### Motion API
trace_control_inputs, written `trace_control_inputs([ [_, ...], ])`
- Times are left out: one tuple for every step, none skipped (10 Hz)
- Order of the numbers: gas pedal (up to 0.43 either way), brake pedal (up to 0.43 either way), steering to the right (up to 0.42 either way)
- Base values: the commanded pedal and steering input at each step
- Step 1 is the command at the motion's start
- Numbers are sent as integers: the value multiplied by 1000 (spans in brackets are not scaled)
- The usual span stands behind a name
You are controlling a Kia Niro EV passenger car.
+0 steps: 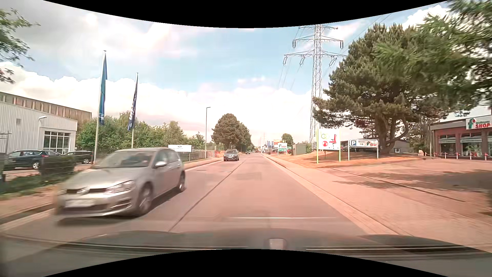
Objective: Follow the waypoints while adhering to traffic rules and regulations
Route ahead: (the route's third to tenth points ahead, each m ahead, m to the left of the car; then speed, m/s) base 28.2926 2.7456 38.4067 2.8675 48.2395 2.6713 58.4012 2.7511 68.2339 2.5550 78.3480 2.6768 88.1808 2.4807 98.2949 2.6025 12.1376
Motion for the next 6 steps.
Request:
trace_control_inputs([
  [47,0,0],
  [47,0,0],
  [47,0,1],
  [47,0,0],
  [47,0,0],
  [47,0,1],
])
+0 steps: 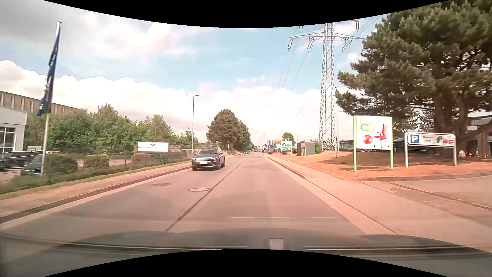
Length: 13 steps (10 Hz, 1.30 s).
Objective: Follow the waypoints while adhering to traffic rules and regulations
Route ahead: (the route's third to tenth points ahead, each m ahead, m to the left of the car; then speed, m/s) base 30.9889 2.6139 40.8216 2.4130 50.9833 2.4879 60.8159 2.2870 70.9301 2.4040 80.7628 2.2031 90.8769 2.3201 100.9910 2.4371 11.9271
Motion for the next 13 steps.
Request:
trace_control_inputs([
  [47,0,1],
  [47,0,0],
  [47,0,0],
  [47,0,1],
  [47,0,0],
  [39,0,0],
  [8,0,0],
  [0,0,-1],
  [0,0,0],
  [0,0,-1],
  [0,0,0],
  [0,0,0],
  [8,0,-1],
])
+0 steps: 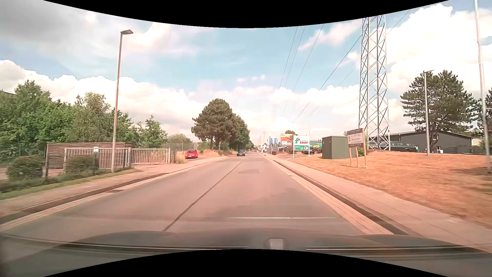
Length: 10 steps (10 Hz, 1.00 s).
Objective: Follow the waypoints while adhering to traffic rules and regulations
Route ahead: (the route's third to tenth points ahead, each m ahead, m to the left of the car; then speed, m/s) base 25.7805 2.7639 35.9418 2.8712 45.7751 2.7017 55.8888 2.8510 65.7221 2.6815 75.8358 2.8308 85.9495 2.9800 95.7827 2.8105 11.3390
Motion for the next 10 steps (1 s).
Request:
trace_control_inputs([
  [59,0,-1],
  [79,0,-1],
  [87,0,-1],
  [110,0,-1],
  [110,0,-1],
  [118,0,-1],
  [118,0,-1],
  [130,0,-2],
  [138,0,-3],
  [138,0,-3],
])
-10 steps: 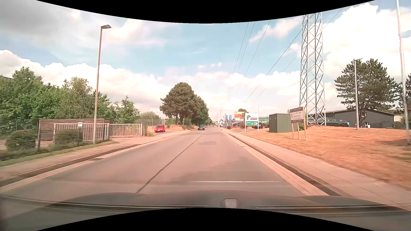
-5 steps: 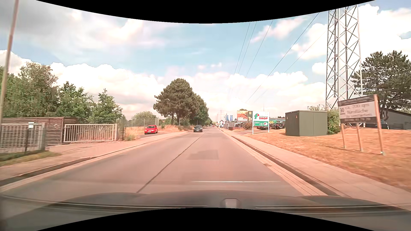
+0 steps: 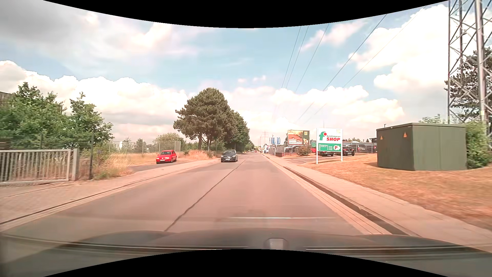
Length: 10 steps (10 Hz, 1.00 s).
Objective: Follow the waypoints while adhering to traffic rules and regulations
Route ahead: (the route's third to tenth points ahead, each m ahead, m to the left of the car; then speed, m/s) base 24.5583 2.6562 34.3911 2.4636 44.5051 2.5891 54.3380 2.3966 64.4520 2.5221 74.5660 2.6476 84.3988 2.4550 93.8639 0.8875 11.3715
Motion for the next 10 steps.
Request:
trace_control_inputs([
  [138,0,-3],
  [138,0,-2],
  [138,0,-2],
  [138,0,-2],
  [138,0,-2],
  [138,0,-1],
  [138,0,-1],
  [138,0,-1],
  [138,0,-1],
  [138,0,0],
])
